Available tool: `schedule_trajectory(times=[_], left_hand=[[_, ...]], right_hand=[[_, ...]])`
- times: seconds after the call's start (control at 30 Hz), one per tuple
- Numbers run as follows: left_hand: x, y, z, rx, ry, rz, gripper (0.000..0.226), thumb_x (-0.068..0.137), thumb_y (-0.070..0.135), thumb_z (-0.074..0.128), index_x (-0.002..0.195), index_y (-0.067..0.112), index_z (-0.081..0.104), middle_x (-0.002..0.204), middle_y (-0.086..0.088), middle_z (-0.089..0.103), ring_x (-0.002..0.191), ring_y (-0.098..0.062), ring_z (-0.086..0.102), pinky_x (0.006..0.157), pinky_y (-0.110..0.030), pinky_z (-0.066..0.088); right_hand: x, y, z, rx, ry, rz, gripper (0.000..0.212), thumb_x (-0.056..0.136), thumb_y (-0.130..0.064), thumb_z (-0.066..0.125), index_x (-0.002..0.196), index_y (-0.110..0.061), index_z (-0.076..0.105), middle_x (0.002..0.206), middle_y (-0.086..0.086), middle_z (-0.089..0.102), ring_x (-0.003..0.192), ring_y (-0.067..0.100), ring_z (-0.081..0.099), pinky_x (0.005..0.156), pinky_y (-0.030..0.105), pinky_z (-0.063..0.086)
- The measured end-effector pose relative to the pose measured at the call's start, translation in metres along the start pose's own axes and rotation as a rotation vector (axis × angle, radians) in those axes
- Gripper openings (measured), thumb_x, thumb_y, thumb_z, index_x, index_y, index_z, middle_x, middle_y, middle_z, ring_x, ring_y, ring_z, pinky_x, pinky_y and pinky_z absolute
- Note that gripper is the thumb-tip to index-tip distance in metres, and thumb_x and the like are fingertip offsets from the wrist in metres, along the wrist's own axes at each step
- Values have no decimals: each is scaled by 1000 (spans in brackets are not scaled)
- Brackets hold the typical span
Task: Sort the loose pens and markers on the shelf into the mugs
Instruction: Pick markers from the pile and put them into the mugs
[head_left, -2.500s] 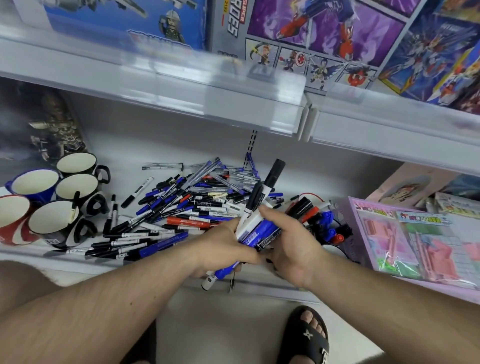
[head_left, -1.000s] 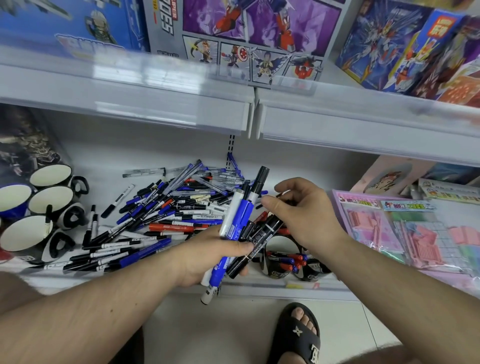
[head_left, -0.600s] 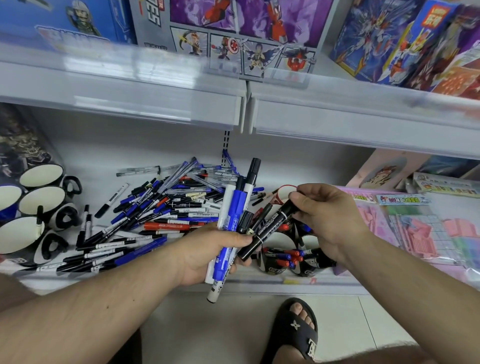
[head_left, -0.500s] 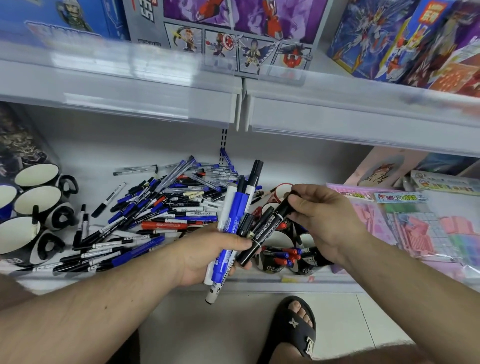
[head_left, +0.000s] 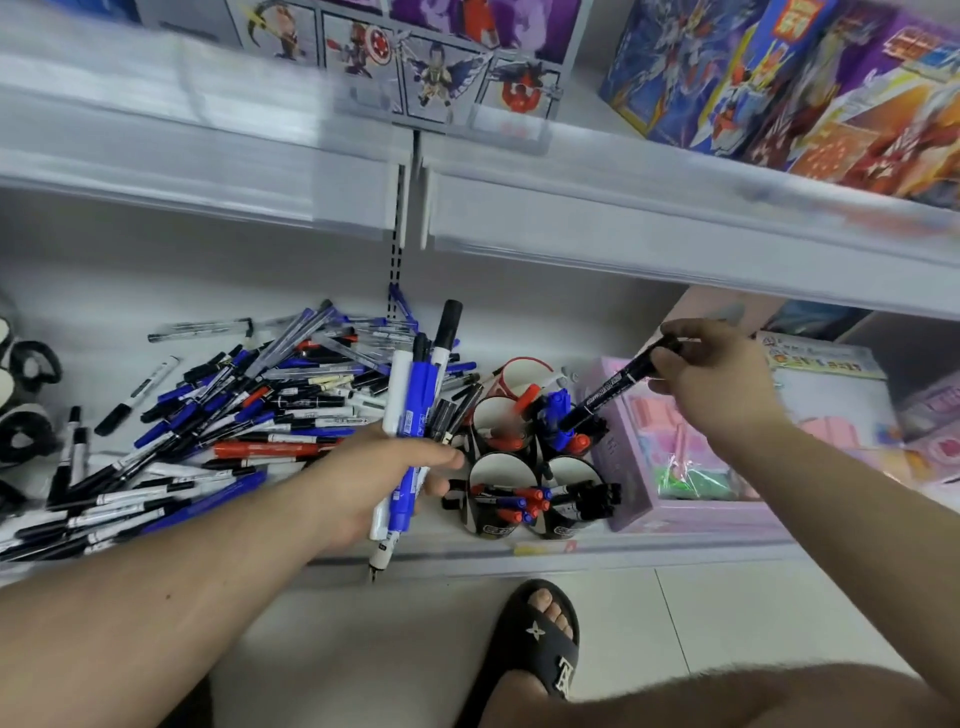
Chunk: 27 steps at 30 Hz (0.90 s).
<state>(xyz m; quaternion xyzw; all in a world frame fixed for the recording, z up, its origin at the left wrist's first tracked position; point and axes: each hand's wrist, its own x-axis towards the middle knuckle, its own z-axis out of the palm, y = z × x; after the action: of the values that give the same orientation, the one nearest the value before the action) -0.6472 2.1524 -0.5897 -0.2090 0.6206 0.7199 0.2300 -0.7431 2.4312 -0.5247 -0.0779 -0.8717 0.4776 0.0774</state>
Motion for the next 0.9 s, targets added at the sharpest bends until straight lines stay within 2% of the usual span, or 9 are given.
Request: schedule_trajectory(times=[0.1, 0.23, 0.33, 0.47, 0.6, 0.67, 0.77, 0.83, 0.9], left_hand=[[5, 1, 5, -9, -3, -7, 5, 78, 13, 77, 78, 9, 78, 97, -20, 74, 83, -25, 65, 73, -36, 43], [10, 4, 12, -11, -37, -10, 16, 81, 16, 75, 93, 6, 77, 91, -19, 73, 75, -19, 67, 72, -33, 46], [12, 3, 13, 13, -40, -39, 24, 77, 19, 78, 98, 7, 76, 89, -14, 74, 82, -20, 66, 77, -35, 48], [8, 4, 8, -28, -77, -66, 51, 51, 23, 80, 99, 7, 73, 100, -15, 74, 80, -18, 68, 66, -29, 49], [7, 7, 0, -77, -91, -111, 18, 83, 7, 66, 100, 7, 70, 77, -2, 75, 58, -7, 66, 62, -25, 47], [8, 6, -4, -93, -90, -135, 19, 90, 4, 57, 106, 6, 68, 72, 1, 74, 53, -6, 65, 60, -24, 47], [10, 6, -7, -99, -126, -124, 26, 91, 3, 55, 114, 3, 66, 74, 1, 74, 59, -6, 67, 61, -22, 48], [12, 5, -7, -120, -130, -110, 27, 90, 2, 54, 115, 2, 65, 81, -1, 75, 67, -9, 69, 65, -24, 48], [14, 5, -6, -134, -138, -102, 28, 88, 1, 55, 114, 2, 66, 89, -2, 76, 72, -11, 70, 67, -25, 49]], right_hand=[[19, 25, 1, -273, -14, -46, 28, 90, -10, 59, 118, -15, 64, 105, 9, 72, 92, 31, 69, 85, 43, 56], [40, 42, 27, -497, -13, -107, 33, 94, -10, 53, 127, -9, 59, 115, 14, 68, 101, 31, 62, 76, 23, 39], [51, 51, 53, -612, -109, -154, 33, 95, -13, 51, 128, -11, 56, 113, 17, 67, 100, 34, 62, 74, 27, 41], [55, 75, 79, -693, -172, -149, 28, 96, -13, 51, 123, -10, 56, 100, 17, 69, 78, 28, 57, 72, 35, 52], [56, 107, 91, -904, -312, -185, 19, 101, -25, 45, 108, -13, 59, 89, 11, 68, 71, 24, 53, 61, 30, 39], [56, 118, 93, -1028, -397, -245, 22, 102, -30, 39, 104, -17, 57, 91, 10, 70, 72, 27, 58, 61, 30, 39], [56, 125, 95, -1206, -502, -278, 36, 104, -41, 29, 124, -19, 48, 108, 9, 70, 99, 30, 65, 90, 34, 45], [58, 122, 95, -1275, -518, -238, 46, 102, -49, 26, 133, -20, 46, 131, 7, 60, 128, 27, 50, 113, 44, 24], [58, 107, 91, -1344, -439, -284, 53, 99, -54, 27, 137, -23, 45, 139, 4, 52, 136, 25, 38, 115, 50, 19]])
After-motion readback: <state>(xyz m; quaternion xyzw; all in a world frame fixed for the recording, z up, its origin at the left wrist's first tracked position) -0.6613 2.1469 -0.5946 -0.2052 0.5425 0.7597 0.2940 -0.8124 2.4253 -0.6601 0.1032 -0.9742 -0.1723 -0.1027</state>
